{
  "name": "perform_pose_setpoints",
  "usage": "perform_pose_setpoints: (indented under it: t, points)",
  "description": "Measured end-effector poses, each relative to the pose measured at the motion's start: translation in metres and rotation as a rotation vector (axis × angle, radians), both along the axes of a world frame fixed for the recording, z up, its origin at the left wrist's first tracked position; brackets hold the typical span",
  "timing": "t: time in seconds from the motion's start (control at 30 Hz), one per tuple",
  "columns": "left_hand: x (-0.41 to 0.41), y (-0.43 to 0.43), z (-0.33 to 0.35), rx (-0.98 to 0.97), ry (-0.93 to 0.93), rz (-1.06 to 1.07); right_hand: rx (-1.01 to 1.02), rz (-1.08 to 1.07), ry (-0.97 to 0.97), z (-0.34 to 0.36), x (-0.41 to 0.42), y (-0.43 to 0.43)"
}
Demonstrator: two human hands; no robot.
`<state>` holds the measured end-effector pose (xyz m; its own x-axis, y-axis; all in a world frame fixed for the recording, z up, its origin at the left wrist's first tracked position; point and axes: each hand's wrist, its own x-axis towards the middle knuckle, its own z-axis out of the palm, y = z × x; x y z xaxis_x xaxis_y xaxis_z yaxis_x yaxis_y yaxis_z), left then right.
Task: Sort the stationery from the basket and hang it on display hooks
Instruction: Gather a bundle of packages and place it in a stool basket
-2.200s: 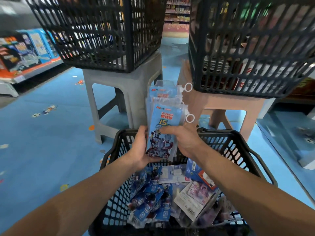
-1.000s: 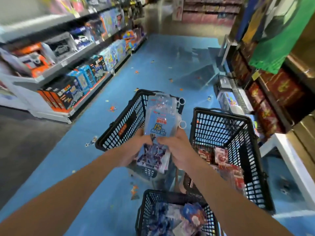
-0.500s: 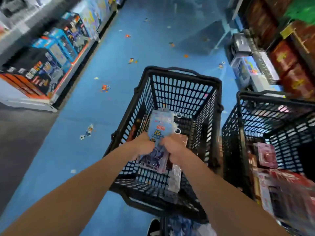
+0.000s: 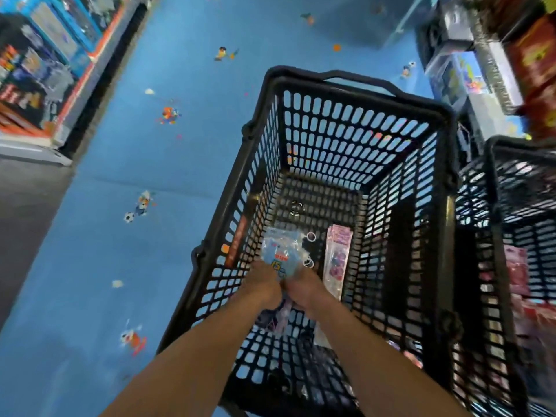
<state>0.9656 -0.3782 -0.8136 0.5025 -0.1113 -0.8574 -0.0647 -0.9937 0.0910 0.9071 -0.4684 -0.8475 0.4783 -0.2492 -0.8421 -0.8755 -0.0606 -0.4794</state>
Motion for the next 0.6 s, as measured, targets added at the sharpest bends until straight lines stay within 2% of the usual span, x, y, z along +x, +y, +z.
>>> perform_pose_setpoints:
  t: [0.2, 0.37, 0.43, 0.5, 0.6]
  points:
    - [0.006, -0.006, 0.017, 0.075, -0.05, -0.283, -0.042, 0.22, 0.167, 0.015, 0.0, -0.008]
    - [0.002, -0.01, 0.026, 0.004, -0.174, -0.259, -0.119, 0.377, 0.196, 0.029, -0.001, -0.008]
    - [0.002, -0.009, 0.035, -0.034, -0.226, -0.235, -0.239, 0.38, 0.146, 0.046, -0.002, -0.012]
    - [0.002, -0.005, 0.043, -0.058, -0.278, -0.218, -0.355, 0.298, 0.056, 0.069, -0.004, -0.02]
    - [-0.001, 0.003, 0.064, -0.125, -0.291, -0.206, -0.391, 0.218, -0.154, 0.1, -0.012, -0.031]
